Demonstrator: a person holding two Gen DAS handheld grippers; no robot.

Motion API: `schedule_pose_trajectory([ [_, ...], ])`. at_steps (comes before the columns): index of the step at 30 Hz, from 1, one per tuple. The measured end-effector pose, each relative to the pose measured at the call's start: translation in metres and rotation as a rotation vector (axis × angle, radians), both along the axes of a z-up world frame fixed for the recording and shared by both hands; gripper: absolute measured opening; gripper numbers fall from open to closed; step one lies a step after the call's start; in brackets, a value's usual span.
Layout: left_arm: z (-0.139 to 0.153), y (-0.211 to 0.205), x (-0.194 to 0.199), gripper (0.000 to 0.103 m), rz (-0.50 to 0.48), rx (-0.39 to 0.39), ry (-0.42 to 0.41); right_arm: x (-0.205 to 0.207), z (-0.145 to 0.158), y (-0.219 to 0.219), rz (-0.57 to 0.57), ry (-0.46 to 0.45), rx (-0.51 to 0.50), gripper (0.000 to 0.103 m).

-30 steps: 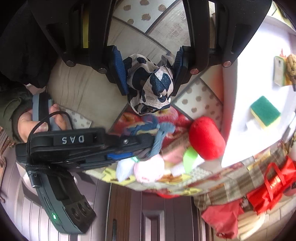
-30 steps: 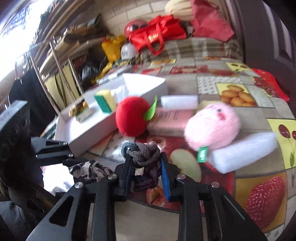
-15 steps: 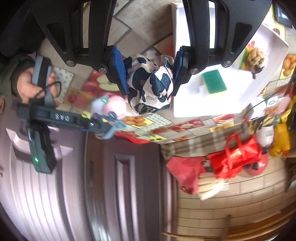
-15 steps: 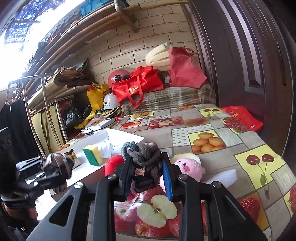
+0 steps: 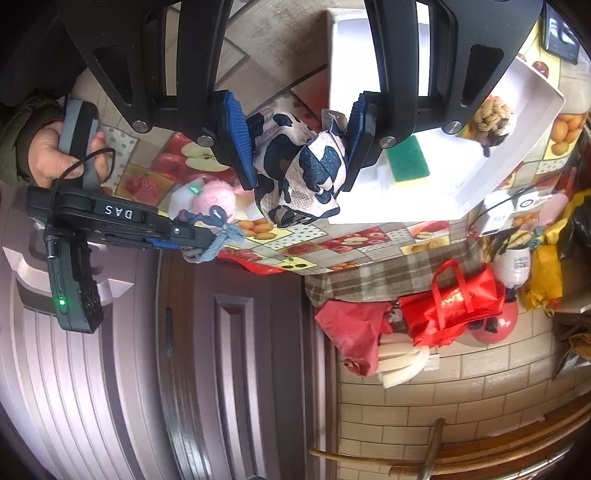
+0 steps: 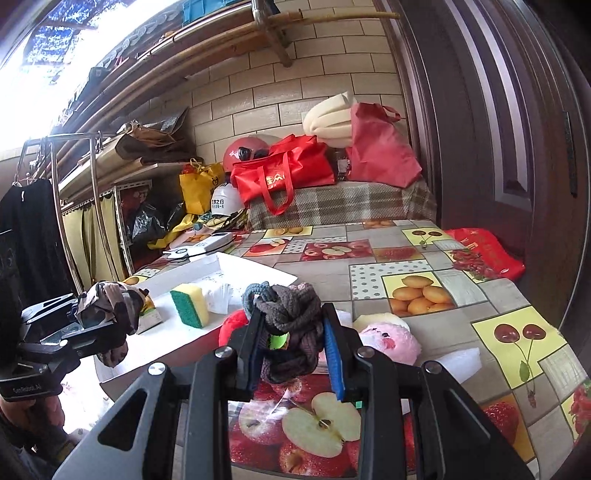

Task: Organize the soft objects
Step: 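Carry the scrunchie into the white tray with the left tool while the right tool drops the tie there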

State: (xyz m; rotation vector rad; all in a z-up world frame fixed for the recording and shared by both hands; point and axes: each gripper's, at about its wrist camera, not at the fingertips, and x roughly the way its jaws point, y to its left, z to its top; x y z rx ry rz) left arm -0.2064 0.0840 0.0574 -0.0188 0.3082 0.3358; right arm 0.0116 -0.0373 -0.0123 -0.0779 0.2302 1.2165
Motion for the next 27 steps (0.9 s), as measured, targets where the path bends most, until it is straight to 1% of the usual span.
schedule_pose_trajectory([
  [9, 0.0, 0.014, -0.016, 0.045, 0.074, -0.009, -0.029, -0.014, -0.001, 0.013, 0.023, -0.031, -0.017, 0.03],
  [15, 0.0, 0.015, -0.02, 0.045, 0.084, -0.006, -0.033, -0.023, 0.0, 0.024, 0.052, -0.051, -0.035, 0.03],
  [20, 0.0, 0.018, -0.023, 0.045, 0.106, -0.008, -0.031, -0.024, -0.001, 0.031, 0.065, -0.044, -0.045, 0.03],
  [23, 0.0, 0.027, -0.027, 0.045, 0.15, -0.021, -0.042, -0.026, -0.001, 0.034, 0.075, -0.038, -0.05, 0.03],
  [27, -0.001, 0.047, -0.039, 0.045, 0.238, -0.057, -0.062, -0.031, -0.002, 0.042, 0.096, -0.03, -0.059, 0.03],
])
